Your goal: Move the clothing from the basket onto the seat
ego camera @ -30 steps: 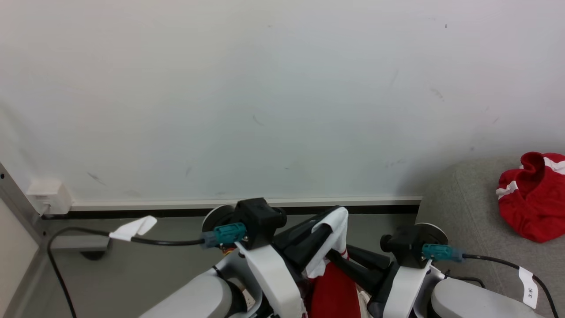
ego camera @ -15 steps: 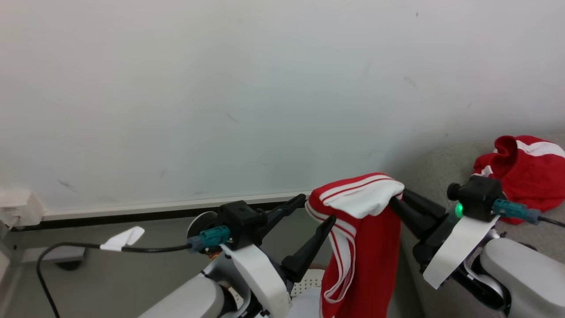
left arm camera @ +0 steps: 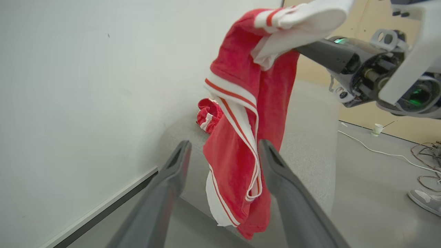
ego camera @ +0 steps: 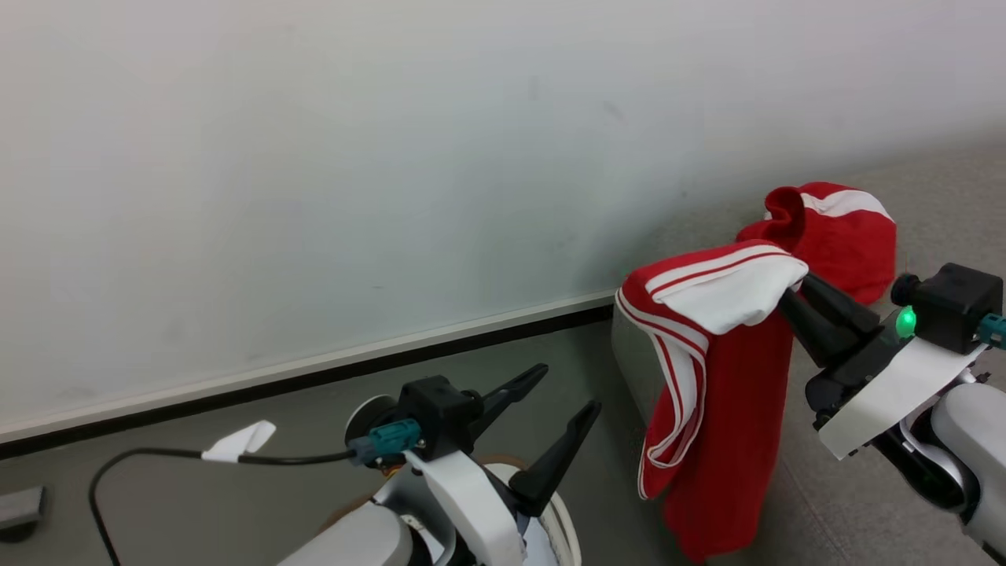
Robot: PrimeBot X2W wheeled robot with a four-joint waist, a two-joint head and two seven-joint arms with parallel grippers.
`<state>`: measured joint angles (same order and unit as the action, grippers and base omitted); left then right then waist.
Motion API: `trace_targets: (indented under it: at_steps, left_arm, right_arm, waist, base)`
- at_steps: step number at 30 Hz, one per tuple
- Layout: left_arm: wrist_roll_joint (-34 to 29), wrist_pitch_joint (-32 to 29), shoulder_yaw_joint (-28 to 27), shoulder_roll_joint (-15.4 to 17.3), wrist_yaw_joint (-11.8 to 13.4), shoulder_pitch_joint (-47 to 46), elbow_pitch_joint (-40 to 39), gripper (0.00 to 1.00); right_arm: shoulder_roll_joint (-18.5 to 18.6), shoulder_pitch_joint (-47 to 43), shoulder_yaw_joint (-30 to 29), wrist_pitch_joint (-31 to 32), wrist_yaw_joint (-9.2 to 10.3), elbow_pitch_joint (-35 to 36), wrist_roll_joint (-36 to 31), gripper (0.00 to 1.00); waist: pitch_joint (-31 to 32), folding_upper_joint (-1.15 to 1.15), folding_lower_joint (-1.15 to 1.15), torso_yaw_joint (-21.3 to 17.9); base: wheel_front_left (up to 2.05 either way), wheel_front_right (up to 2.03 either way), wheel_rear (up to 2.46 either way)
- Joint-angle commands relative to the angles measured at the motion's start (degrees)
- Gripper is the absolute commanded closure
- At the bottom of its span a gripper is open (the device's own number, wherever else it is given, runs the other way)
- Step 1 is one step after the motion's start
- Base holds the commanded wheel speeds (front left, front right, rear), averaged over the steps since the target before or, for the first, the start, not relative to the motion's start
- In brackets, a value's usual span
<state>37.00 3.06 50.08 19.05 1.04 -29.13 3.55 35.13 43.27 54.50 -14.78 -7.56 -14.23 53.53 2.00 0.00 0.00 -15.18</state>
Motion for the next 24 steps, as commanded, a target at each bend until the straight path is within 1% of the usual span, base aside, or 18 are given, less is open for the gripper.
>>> trace_targets:
  at_steps: [1, 6, 9, 13, 17, 21, 24]
  left_arm:
    - [-0.3, 0.45, -0.16, 0.07, -0.17, -0.21, 0.39, 0.0]
    - [-0.35, 1.0, 0.32, -0.7, -0.37, -0.6, 0.91, 0.0]
    - [-0.39, 0.99, 0.46, -0.76, -0.46, -0.89, 0.78, 0.0]
    - [-0.91, 0.69, 0.27, -0.06, -0.51, -1.91, 0.08, 0.0]
    - [-1.6, 0.19, -0.21, 1.01, -0.99, -4.06, -1.38, 0.0]
    - [-2.14, -0.15, -0.93, 1.98, -1.52, -6.25, -2.69, 0.0]
    - [-2.82, -0.32, -1.18, 2.62, -2.02, -8.15, -3.62, 0.0]
  right_arm:
    - [0.45, -0.72, -0.76, -0.35, 0.15, 0.43, -0.47, 1.0]
    - [0.79, -1.39, -3.36, 0.36, 0.15, 1.23, -1.92, 1.0]
    - [0.76, -1.47, -6.24, 0.62, 0.15, 0.35, -3.43, 1.0]
    - [-0.88, 0.56, -11.28, 1.31, 0.15, -2.16, -6.78, 1.0]
    - [-3.11, 5.53, -19.84, 1.89, 0.15, -6.7, -12.26, 1.0]
    - [-5.75, 12.74, -30.78, 2.57, 0.15, -12.42, -19.0, 1.0]
    - [-6.21, 20.14, -40.16, 3.64, 0.15, -16.96, -25.24, 1.0]
  waist:
    - [-0.85, 0.0, 0.0, -1.76]
    - [-1.82, 0.0, 0.0, -3.0]
    - [-2.98, 0.0, 0.0, -3.0]
    - [-6.34, 0.0, 0.0, -2.25]
    - [-11.71, 0.0, 0.0, -0.22]
    - [-17.27, 0.0, 0.0, 2.56]
    - [-21.43, 0.0, 0.0, 5.1]
  base:
    - [0.0, 0.0, 0.0]
    - [0.0, 0.0, 0.0]
    - [0.0, 0.0, 0.0]
    - [0.0, 0.0, 0.0]
    - [0.0, 0.0, 0.0]
    - [0.0, 0.0, 0.0]
    - [0.0, 0.0, 0.0]
